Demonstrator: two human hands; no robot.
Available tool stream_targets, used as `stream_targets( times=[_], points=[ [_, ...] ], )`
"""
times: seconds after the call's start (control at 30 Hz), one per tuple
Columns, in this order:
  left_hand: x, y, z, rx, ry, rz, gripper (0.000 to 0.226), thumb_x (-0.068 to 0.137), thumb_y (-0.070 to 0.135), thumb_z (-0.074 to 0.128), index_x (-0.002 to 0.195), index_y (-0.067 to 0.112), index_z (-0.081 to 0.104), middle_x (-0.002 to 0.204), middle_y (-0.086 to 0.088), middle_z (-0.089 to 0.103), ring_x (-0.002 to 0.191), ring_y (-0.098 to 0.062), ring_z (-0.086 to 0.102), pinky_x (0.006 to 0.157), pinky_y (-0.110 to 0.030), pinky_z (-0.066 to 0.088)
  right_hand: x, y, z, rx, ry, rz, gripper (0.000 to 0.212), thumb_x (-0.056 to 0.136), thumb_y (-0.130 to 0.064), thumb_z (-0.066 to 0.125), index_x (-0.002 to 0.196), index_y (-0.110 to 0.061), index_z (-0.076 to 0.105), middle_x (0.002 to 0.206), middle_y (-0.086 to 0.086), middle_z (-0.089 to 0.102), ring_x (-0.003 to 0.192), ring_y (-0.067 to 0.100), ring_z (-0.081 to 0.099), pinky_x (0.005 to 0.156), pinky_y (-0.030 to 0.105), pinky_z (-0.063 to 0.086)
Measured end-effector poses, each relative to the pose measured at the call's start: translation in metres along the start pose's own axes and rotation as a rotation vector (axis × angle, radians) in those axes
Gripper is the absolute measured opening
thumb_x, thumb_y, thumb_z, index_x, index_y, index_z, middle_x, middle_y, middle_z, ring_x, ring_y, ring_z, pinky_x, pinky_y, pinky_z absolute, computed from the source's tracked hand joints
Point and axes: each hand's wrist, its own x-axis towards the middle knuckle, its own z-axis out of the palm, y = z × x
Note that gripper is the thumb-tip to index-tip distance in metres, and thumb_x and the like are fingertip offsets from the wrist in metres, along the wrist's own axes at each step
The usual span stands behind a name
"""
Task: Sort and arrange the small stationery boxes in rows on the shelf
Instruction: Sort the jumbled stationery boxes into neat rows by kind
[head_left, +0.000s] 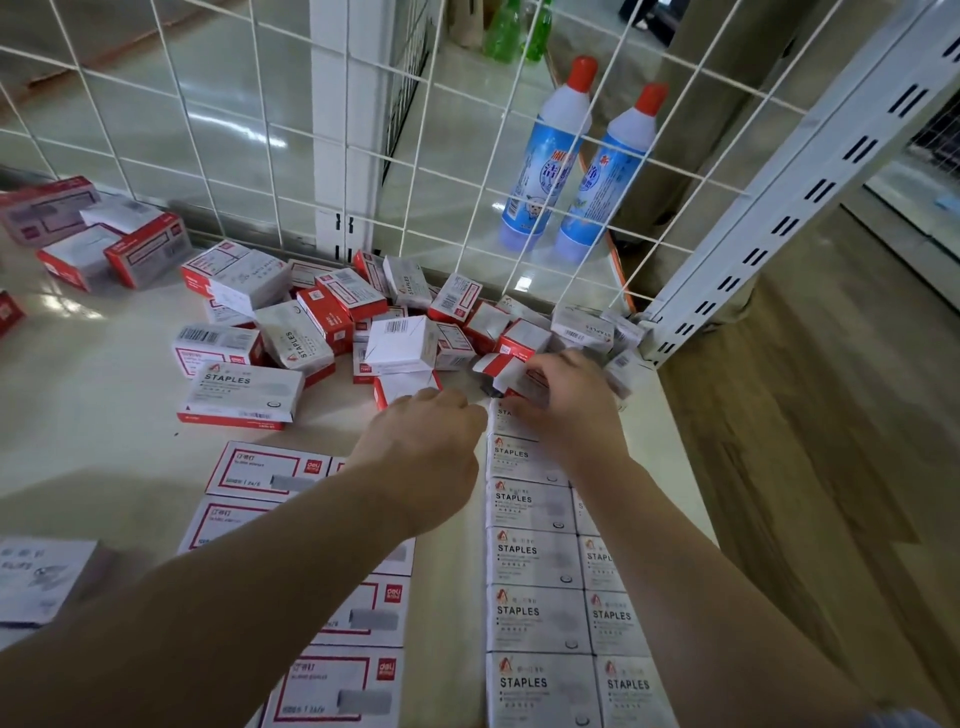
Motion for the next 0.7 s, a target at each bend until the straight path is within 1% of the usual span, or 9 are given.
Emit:
stream_targets(
  times=[0.13,0.23,0.3,0.37,0.43,0.47,0.53,0.63,0.7],
  points=[
    [0.001,-0.003,-0.001,0.014,0.001,0.010,0.032,0.094,0.019,0.040,0.126,0.021,0.045,0.125,0.002,0.047,0.113,-0.017,0.043,0.096,-0.030,0.038,0.001,0.004,-0.002,0.026,-0.014,0.014,0.035,0.085,-0.029,0.062,0.119,-0.021,0.057,0.118,-0.001,0.054,0.111,0.018,0.046,0.090,0.026,0.035],
    [0.000,-0.005,-0.001,0.037,0.005,0.027,0.032,0.095,0.018,0.039,0.126,0.021,0.044,0.124,0.001,0.047,0.112,-0.016,0.042,0.095,-0.029,0.036,-0.001,0.011,-0.002,0.022,-0.026,0.009,0.032,0.085,-0.029,0.063,0.115,-0.022,0.058,0.113,-0.002,0.055,0.107,0.016,0.047,0.087,0.027,0.037],
    [0.001,-0.006,-0.002,0.049,0.003,0.028,0.033,0.095,0.017,0.038,0.126,0.020,0.044,0.124,0.001,0.047,0.112,-0.017,0.042,0.095,-0.029,0.035,-0.003,0.015,-0.002,0.031,-0.020,0.011,0.032,0.084,-0.030,0.063,0.115,-0.022,0.058,0.110,-0.004,0.053,0.100,0.012,0.045,0.081,0.023,0.034],
    [0.002,-0.007,-0.002,0.049,-0.005,0.017,0.033,0.094,0.016,0.039,0.127,0.021,0.044,0.126,0.001,0.046,0.114,-0.017,0.041,0.096,-0.030,0.035,-0.004,0.019,-0.003,0.039,-0.013,0.006,0.033,0.083,-0.030,0.065,0.115,-0.022,0.059,0.103,-0.007,0.047,0.092,0.007,0.040,0.075,0.019,0.030],
    [0.003,-0.007,-0.004,0.028,0.000,-0.005,0.035,0.094,0.014,0.040,0.128,0.021,0.043,0.129,0.002,0.044,0.118,-0.017,0.039,0.098,-0.030,0.034,-0.004,0.022,-0.004,0.045,-0.019,-0.002,0.033,0.082,-0.028,0.066,0.113,-0.020,0.060,0.098,-0.010,0.042,0.089,0.005,0.038,0.067,0.013,0.027],
    [0.004,-0.007,-0.005,0.019,0.010,-0.013,0.036,0.094,0.014,0.040,0.129,0.022,0.042,0.130,0.002,0.044,0.119,-0.018,0.038,0.098,-0.031,0.034,-0.004,0.023,-0.005,0.040,-0.021,-0.013,0.031,0.082,-0.028,0.067,0.112,-0.020,0.061,0.097,-0.011,0.042,0.087,0.004,0.038,0.063,0.009,0.025],
    [0.005,-0.008,-0.006,0.009,0.026,-0.024,0.037,0.094,0.015,0.041,0.130,0.022,0.040,0.130,0.002,0.043,0.119,-0.018,0.038,0.098,-0.030,0.033,-0.005,0.025,-0.006,0.025,-0.020,-0.039,0.027,0.083,-0.028,0.066,0.108,-0.019,0.062,0.095,-0.011,0.045,0.085,0.004,0.038,0.060,0.005,0.026],
    [0.006,-0.010,-0.007,0.003,0.030,-0.047,0.037,0.094,0.016,0.040,0.131,0.022,0.040,0.130,0.001,0.045,0.120,-0.018,0.038,0.098,-0.030,0.033,-0.007,0.028,-0.010,0.021,-0.023,-0.082,0.023,0.085,-0.029,0.064,0.105,-0.017,0.064,0.097,-0.006,0.055,0.083,0.006,0.042,0.062,0.012,0.027],
    [0.005,-0.010,-0.005,0.003,0.035,-0.048,0.037,0.094,0.016,0.040,0.130,0.022,0.041,0.129,0.002,0.045,0.119,-0.018,0.039,0.097,-0.030,0.034,-0.008,0.030,-0.014,0.030,-0.037,-0.094,0.019,0.086,-0.033,0.062,0.096,-0.018,0.066,0.090,-0.005,0.059,0.079,0.009,0.047,0.063,0.019,0.030]
  ],
)
